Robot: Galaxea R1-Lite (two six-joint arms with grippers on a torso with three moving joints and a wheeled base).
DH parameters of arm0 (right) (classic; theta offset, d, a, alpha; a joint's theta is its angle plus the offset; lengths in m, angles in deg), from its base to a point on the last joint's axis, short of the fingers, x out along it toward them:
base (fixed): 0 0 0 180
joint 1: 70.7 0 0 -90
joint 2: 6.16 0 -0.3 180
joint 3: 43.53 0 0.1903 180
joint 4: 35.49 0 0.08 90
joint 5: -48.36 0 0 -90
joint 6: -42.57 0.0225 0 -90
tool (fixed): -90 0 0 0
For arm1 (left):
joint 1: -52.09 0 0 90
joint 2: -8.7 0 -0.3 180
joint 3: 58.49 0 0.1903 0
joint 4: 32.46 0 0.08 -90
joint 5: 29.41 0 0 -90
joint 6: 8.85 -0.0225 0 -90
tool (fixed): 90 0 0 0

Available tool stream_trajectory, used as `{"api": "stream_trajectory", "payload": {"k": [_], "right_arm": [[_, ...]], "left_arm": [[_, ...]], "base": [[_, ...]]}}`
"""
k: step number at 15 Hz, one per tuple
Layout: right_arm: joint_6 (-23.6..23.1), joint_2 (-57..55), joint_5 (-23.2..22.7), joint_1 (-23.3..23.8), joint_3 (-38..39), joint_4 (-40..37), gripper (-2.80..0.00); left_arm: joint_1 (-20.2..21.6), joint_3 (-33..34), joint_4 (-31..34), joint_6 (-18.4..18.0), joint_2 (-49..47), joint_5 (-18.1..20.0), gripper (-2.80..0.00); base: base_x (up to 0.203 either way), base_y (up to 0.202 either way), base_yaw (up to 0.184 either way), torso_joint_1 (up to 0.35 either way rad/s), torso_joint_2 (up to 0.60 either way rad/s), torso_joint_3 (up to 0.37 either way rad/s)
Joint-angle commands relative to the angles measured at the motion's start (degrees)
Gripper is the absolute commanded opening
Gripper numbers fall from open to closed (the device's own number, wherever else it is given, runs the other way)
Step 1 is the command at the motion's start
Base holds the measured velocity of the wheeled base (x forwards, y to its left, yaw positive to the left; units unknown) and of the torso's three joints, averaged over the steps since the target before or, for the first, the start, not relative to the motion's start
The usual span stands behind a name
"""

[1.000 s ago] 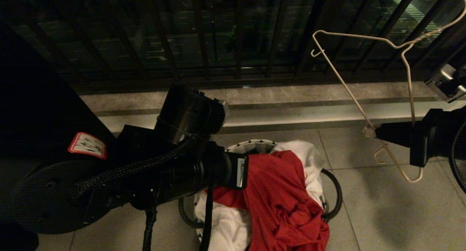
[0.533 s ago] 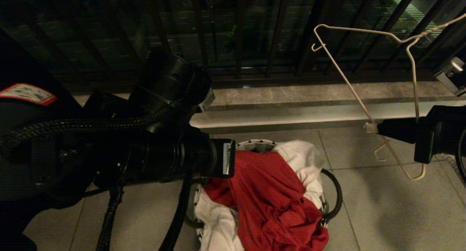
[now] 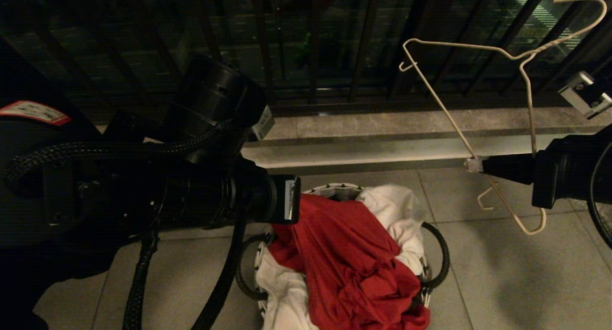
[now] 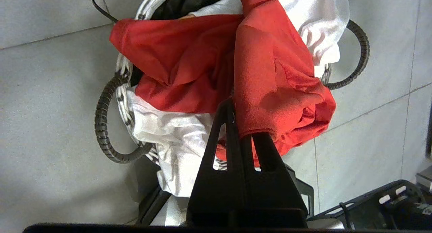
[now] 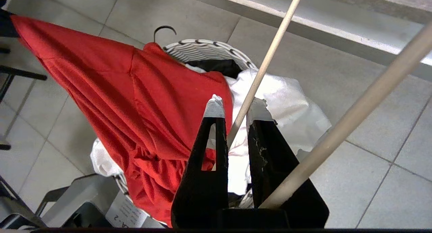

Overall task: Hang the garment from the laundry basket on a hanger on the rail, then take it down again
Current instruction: Pick up clothes from the basket

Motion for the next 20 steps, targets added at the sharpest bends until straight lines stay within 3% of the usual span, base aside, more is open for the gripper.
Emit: {"api": "stream_trajectory", "payload": {"k": [1, 7, 20], "right_arm": [[0.00, -0.19, -0.24, -0.16, 0.00, 0.02, -2.80], [-0.06, 0.08, -0.54, -0.16, 0.09, 0.08, -2.80], [-0.11, 0.43, -0.63, -0.16, 0.18, -0.01, -2.80]], "left_arm": [[0.21, -0.06, 0.09, -0.05, -0.24, -0.06, -2.80], [0.21, 0.38, 0.09, -2.91, -0.69, 0.03, -2.80], [0.13, 0.78, 0.23, -4.45, -1.61, -0.06, -2.80]], "base": [[0.000, 0.000, 0.000, 0.000, 0.00, 0.000], [0.000, 0.000, 0.000, 0.000, 0.00, 0.000], [0.000, 0.000, 0.000, 0.000, 0.00, 0.009]]}}
